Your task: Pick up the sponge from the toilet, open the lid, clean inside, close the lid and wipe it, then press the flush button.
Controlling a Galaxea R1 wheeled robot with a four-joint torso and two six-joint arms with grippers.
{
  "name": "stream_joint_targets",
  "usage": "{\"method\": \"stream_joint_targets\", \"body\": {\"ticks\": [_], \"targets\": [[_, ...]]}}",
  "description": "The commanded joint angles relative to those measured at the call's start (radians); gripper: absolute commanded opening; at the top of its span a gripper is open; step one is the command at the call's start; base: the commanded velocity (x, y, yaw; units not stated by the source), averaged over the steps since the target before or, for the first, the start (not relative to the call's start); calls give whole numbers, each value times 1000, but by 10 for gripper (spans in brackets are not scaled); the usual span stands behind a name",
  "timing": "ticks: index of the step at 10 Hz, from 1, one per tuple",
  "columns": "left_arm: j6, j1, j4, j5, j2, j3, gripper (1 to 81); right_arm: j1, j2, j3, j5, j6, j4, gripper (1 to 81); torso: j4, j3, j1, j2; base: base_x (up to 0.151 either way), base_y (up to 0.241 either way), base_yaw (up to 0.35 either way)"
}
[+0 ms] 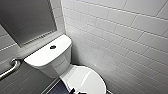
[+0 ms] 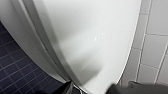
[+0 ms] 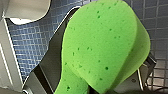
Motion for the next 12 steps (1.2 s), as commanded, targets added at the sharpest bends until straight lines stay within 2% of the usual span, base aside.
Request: {"method": "stream_joint_targets", "body": {"ticks": [1,7,12], "targets": [[-1,-93,-4,42,-2,25,811,4,-48,11,-48,0,-19,10,0,0,0,0,0,0,0],[-1,-80,-1,43,49,-58,811,7,-46,12,-48,0,-19,10,0,0,0,0,0,0,0],[-1,-99,-1,42,44,-15,811,16,-43,17,-56,0,-21,10,0,0,0,0,0,0,0]]}}
